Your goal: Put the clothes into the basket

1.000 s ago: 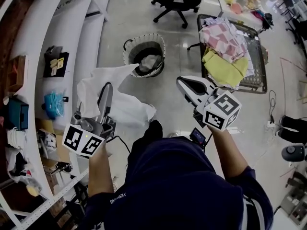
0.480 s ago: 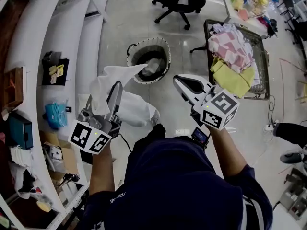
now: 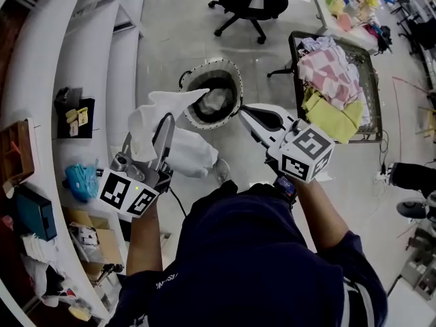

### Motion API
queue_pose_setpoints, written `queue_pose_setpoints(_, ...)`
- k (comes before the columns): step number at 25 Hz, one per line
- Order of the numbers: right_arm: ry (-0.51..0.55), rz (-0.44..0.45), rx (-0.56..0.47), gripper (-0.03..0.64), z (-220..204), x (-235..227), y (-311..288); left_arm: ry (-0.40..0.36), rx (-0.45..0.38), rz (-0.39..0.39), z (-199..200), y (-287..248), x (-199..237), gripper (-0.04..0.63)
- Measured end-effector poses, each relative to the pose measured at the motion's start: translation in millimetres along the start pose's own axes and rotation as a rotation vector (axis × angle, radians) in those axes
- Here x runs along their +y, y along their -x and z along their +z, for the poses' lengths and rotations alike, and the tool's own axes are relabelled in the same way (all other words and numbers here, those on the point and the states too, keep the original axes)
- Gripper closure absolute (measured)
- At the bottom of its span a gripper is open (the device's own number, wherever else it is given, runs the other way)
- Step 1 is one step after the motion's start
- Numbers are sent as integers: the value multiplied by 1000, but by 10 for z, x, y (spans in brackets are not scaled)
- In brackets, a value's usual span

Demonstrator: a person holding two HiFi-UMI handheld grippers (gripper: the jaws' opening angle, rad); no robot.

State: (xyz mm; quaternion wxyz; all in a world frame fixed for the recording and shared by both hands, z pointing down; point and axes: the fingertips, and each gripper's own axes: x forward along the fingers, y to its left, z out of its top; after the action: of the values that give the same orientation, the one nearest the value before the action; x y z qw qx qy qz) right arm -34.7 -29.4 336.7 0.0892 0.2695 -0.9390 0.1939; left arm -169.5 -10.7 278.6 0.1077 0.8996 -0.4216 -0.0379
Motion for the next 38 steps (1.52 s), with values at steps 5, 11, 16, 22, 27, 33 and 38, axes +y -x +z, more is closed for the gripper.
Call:
queue_pose_setpoints(5,5,1,-3,611,79,-84,-182,-11,-3,-7,65,-94,178,594)
queue_pose_setpoints(11,3,6,-4,611,154,-178,-328,-21,-8,-7,142,-198,317,594)
queue_pose_setpoints(16,-1,18,-1,611,225,-267,-420,-19,-7,2,173,-299,399,594)
queue_pose_setpoints(22,-15,43,5,611,264,-465,-482,-7,1,28,156,-489,474,594)
queue_pose_setpoints(27,-20,72,13,611,279,-689,-536,1,15,60,99,-699,541,594)
queue_pose_setpoints(33,-25,115,34,609,264,-1000,-530,9,32,112,0,-1005,554,594)
queue_pose_setpoints(38,-20,142,52,611,228,-1246,-506,10,47,154,-98,-1264,558,594)
